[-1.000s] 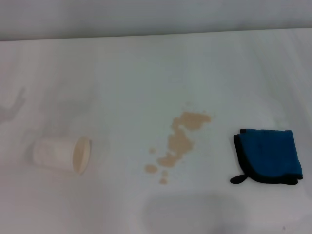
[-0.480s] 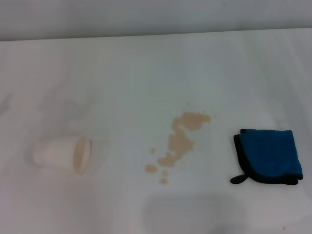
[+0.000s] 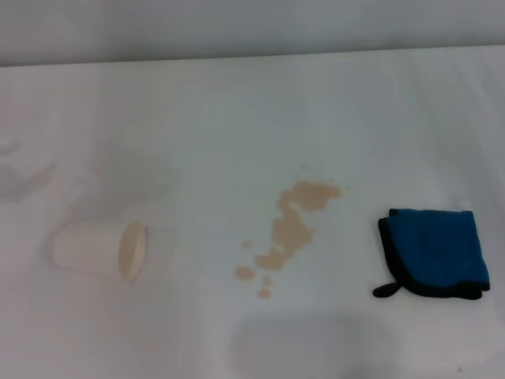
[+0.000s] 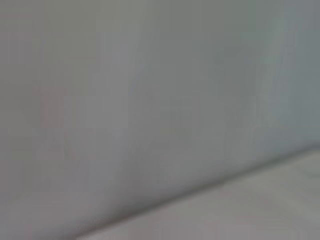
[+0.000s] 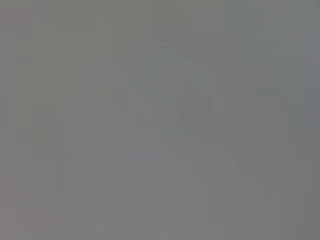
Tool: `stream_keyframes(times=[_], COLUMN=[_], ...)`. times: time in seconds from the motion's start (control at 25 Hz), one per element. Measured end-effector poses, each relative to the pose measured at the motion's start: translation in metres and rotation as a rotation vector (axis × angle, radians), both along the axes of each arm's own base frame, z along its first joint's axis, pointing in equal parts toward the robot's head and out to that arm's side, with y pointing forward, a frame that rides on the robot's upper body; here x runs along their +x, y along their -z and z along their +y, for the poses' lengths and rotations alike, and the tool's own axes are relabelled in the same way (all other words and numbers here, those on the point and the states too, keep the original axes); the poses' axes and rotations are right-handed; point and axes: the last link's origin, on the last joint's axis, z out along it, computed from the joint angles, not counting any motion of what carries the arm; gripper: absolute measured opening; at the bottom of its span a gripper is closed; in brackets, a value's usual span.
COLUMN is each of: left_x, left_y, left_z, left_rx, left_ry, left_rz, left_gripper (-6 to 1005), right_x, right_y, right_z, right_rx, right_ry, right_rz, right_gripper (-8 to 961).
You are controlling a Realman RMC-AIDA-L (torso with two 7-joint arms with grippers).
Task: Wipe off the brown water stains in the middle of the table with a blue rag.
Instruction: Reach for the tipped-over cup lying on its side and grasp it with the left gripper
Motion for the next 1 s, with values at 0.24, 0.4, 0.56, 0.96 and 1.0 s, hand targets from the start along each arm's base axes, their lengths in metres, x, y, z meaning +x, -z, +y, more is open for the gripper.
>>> stream_keyframes(times=[0.24,0.4,0.56,0.96,1.0], left_x=[0.029,0.045,0.061,0.079,0.079], left_y=[0.012,0.020,0.028,0.041,0.047], left_z=[0.014,0.022,0.026,0.018,0.016], left_rx=[-0.134,-0.165,-0.198,-0.394,-0.443], left_ry=[0.041,0.074,0.120,0.148,0.135], left_rz=[0.178,0.327,0.434,0.505,0.526], left_gripper=[860,860,861,859,859], right_x=[-0.001,-0.002,0.000,0.007,0.008], right_y=[-0.001,-0.005,-0.006,-0.007,-0.007], right_z=[0.004,0.007,0.006,-0.001,-0.001], right_rx=[-0.005,0.000,0.004,0.009,0.007], right_ry=[0.001,-0.005,0.001,0.035,0.040], right_rz=[-0.002,-0.017,-0.017,-0.013,-0.013], right_gripper=[869,869,869,869,869])
